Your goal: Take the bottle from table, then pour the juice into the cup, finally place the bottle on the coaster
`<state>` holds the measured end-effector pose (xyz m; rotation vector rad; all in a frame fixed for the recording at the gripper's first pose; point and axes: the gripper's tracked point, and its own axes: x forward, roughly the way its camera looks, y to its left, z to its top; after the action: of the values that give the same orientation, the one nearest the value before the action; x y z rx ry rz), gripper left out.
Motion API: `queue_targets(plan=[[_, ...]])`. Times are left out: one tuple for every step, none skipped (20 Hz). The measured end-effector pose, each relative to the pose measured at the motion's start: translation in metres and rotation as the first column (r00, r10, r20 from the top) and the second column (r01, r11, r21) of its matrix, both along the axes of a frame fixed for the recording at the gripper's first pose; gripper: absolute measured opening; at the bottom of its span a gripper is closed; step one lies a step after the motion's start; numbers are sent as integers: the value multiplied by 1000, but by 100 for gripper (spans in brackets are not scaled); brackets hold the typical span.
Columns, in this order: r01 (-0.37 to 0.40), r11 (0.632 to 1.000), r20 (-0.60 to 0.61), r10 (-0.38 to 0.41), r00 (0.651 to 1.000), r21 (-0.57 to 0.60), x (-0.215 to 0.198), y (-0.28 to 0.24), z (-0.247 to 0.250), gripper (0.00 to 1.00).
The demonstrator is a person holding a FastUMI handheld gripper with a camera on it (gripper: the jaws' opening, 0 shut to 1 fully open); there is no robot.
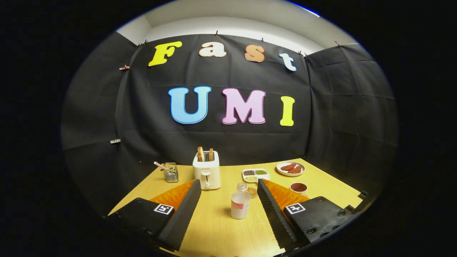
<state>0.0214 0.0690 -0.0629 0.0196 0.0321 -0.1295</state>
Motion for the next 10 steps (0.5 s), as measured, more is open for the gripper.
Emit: queue_targets(plan=[[4, 1000, -1, -4, 1000, -1, 5, -1, -2, 97], [5, 1000, 0, -5, 1000, 1, 9, 0, -4, 97], [7, 1000, 2, -7, 1000, 5, 14, 0, -6, 97], [2, 1000, 5, -3, 1000, 8, 20, 1, -9, 97], [1, 1000, 6, -1, 1000, 8, 24, 3, -12, 97], [9, 1000, 5, -9, 1000, 4, 29, 0, -16, 97], [16, 1000, 2, -16, 1000, 1, 32, -1, -20, 97], [21, 1000, -4, -21, 1000, -4, 36, -2, -26, 97], [28, 1000, -15, -28, 1000, -11, 40, -4, -33, 97], [32, 999, -24, -33, 999, -17, 43, -5, -40, 97]])
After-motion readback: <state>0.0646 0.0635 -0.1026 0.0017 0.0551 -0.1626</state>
